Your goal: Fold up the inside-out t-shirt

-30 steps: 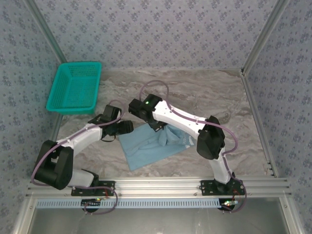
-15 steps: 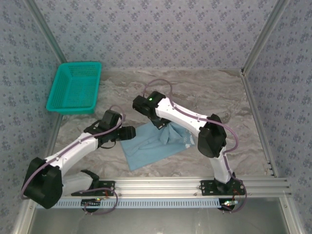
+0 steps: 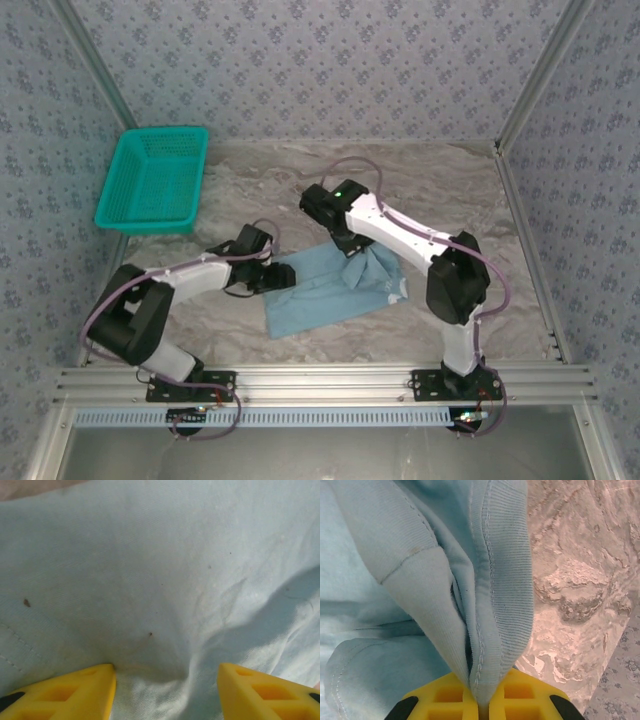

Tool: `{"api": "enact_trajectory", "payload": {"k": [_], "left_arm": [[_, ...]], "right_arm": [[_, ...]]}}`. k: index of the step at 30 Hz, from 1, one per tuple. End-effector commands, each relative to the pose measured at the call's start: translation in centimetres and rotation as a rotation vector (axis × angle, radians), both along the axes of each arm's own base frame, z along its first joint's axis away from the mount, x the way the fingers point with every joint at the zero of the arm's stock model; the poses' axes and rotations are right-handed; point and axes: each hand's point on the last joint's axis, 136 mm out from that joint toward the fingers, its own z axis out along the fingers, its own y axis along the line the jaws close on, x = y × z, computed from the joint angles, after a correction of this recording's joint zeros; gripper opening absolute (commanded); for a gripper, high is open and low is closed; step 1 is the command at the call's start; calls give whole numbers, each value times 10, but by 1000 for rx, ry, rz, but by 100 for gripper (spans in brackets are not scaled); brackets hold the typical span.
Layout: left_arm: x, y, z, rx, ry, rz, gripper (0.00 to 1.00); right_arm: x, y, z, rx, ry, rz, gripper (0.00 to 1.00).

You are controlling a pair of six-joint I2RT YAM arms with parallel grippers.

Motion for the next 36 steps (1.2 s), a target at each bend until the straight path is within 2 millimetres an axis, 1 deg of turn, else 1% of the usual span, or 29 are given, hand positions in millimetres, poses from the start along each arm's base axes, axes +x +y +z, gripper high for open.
{"api": "enact_trajectory", "payload": {"k": [1,4,5,7,9,14,20,27,36], "left_arm": [[20,-30,-1,-32,-26,-39,57],[34,-54,-3,-32,-25,-71,57],[39,-59,-3,-29,-28,-76,57],[46,-64,-6,-20,-29,-76,57],[49,-66,-9,-12,-24,-77,57],[51,-55,-13,46,-29,-78,57],[49,-52,-17,49,-24,-87,57],[50,-50,-20,50,-26,-85,58],[51,-45,-19,56,-30,-76,59]], "right_arm": [[7,-28,19,-4,-39,-9,1],[16,-51,24,-13,-47,-36,1],[18,-57,25,-11,-47,-46,1],[20,-63,29,-12,-47,-45,1],[20,-63,34,-8,-47,-43,1],[10,-48,41,30,-23,-18,1],[-1,-28,51,66,-8,8,1],[-12,-9,45,72,45,27,2],[-14,23,35,159,81,53,2]]}}
